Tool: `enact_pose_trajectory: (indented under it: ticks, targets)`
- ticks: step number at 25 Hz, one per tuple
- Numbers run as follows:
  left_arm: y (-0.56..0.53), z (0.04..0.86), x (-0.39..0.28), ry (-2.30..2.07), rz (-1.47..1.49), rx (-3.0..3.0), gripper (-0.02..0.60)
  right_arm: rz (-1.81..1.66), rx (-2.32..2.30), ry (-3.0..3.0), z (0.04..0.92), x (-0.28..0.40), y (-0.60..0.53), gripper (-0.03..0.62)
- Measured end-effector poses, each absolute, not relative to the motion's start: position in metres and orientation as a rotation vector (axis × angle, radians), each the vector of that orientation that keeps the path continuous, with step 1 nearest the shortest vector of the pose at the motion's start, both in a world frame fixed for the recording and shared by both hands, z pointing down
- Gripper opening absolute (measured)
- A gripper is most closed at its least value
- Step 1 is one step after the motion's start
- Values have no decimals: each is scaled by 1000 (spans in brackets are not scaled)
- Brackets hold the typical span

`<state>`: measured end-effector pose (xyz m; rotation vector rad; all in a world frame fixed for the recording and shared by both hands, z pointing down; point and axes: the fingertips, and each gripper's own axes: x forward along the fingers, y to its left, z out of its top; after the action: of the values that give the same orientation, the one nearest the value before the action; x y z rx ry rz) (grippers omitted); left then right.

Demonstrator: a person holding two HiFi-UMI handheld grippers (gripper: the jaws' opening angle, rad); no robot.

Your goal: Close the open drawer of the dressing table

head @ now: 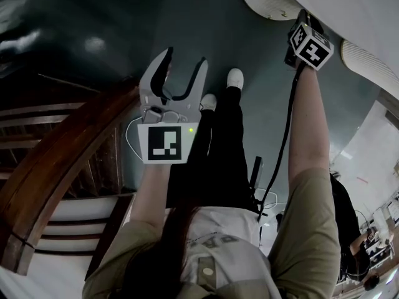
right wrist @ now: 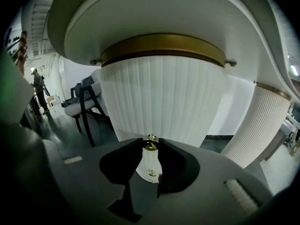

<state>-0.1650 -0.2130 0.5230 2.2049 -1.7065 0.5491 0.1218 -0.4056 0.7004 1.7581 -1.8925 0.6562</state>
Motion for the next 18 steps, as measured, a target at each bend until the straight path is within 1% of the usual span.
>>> enact_pose_trajectory:
  ticks: [13, 14, 15, 16, 17, 18]
  targets:
    - [-212, 523, -162, -1698, 549, 2216, 255, 614, 1769, -1875, 704, 120, -409, 112]
    - [-212, 524, -161, -1696, 551, 2216, 255, 602, 1767, -1881, 703, 119, -408, 121]
    - [-210, 524, -161, -1694, 551, 2216, 255, 595, 1761, -1890, 703, 117, -408, 160]
    - [-209, 523, -161, -1692, 551, 2218, 255, 593, 1751, -1900, 702, 115, -406, 227]
    - [-207, 522, -160, -1690, 551, 2225, 255, 591, 1741, -1908, 701, 113, -403, 260]
    - [-206, 520, -160, -1688, 550, 2234, 255, 589, 1734, -1915, 700, 112, -400, 261]
